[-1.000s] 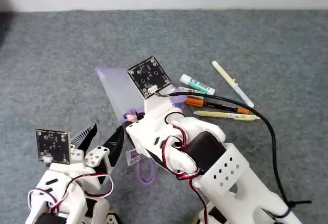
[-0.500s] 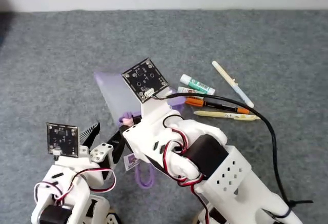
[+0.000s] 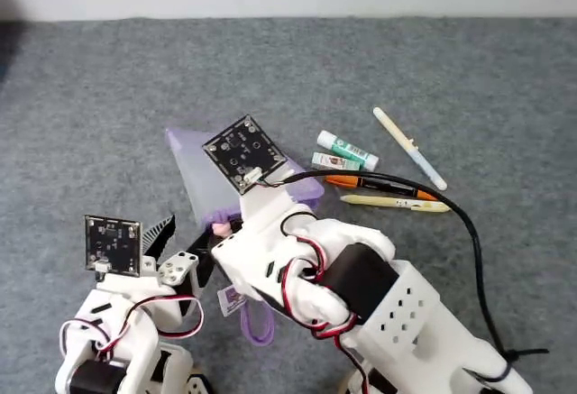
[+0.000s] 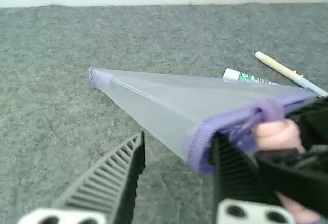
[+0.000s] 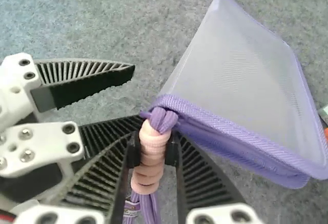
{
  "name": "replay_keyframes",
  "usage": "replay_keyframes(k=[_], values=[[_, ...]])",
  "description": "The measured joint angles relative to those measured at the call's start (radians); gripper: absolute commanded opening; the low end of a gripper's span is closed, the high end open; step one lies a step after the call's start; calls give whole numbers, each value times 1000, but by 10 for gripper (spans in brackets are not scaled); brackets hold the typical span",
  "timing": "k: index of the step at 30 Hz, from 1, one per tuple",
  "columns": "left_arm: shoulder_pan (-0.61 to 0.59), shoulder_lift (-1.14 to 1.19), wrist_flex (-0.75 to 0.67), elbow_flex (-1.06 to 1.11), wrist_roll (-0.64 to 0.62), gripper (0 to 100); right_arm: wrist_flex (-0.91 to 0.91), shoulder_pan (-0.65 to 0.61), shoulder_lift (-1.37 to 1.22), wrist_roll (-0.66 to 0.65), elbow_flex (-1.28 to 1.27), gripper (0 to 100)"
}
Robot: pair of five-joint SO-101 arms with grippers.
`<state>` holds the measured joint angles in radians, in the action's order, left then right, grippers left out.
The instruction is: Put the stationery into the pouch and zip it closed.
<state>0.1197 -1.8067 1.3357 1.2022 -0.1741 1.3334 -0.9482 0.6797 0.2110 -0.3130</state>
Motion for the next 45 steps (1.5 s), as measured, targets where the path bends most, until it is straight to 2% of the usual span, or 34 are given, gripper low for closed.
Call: replay_keyframes(k=[5,12,15,22,28,36,45], values=[[3,0,-8,-2,26,64,29,-18,-2,0,35,8],[6,0,-8,-2,55,55,112,-18,-2,0,54,8],[6,0,-8,8,55,9,118,-18,3,0,54,8],[8,0,-8,12,55,12,189,-23,63,0,54,8],[0,0,-8,12,55,11,249,103,106,0,54,8],[-112,0,29,12,55,10,308,278,115,-2,55,8],[-118,2,84,-54,55,10,345,428,117,-2,55,8]])
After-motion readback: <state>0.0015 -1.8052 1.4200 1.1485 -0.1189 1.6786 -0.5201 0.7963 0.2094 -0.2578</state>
